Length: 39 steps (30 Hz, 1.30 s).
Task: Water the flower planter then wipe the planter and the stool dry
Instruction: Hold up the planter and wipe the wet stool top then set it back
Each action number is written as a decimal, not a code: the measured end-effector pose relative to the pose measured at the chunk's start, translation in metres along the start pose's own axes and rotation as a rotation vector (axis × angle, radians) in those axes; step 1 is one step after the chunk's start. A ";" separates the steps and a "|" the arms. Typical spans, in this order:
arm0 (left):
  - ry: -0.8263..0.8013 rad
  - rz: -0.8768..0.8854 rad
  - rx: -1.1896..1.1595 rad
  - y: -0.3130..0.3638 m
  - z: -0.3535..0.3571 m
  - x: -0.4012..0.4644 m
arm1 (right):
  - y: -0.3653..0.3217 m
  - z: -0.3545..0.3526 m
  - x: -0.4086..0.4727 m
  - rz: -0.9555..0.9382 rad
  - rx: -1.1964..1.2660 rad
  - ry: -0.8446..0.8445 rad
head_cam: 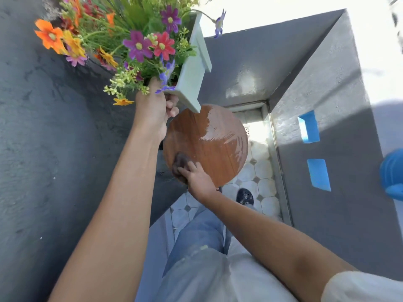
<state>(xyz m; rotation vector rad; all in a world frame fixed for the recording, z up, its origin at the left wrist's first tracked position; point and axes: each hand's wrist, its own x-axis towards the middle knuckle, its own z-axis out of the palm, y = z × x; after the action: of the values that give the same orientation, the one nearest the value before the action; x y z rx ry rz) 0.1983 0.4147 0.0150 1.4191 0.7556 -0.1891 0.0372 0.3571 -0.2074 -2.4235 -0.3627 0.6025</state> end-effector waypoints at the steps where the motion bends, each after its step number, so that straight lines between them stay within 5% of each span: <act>1: -0.003 0.003 -0.006 0.001 0.001 -0.002 | 0.003 0.005 -0.012 -0.036 -0.012 -0.025; 4: -0.029 -0.006 -0.036 0.003 0.003 -0.005 | 0.038 -0.015 -0.033 -0.089 -0.051 0.010; 11: -0.034 -0.012 -0.047 -0.001 0.007 -0.010 | 0.148 -0.109 0.003 0.245 -0.038 0.346; 24: -0.007 -0.005 -0.028 -0.009 0.013 -0.015 | 0.066 -0.002 -0.058 -0.106 -0.044 0.010; 32: -0.005 -0.006 -0.015 -0.016 0.010 -0.020 | 0.144 -0.092 -0.035 0.200 0.077 0.355; 39: -0.014 -0.017 -0.049 -0.016 0.005 -0.027 | 0.122 -0.136 -0.021 0.283 0.497 0.375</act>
<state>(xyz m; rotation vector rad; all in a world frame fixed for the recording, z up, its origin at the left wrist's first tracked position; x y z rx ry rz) 0.1705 0.3986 0.0174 1.3634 0.7563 -0.1925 0.1007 0.1866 -0.1786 -2.0495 0.2634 0.2938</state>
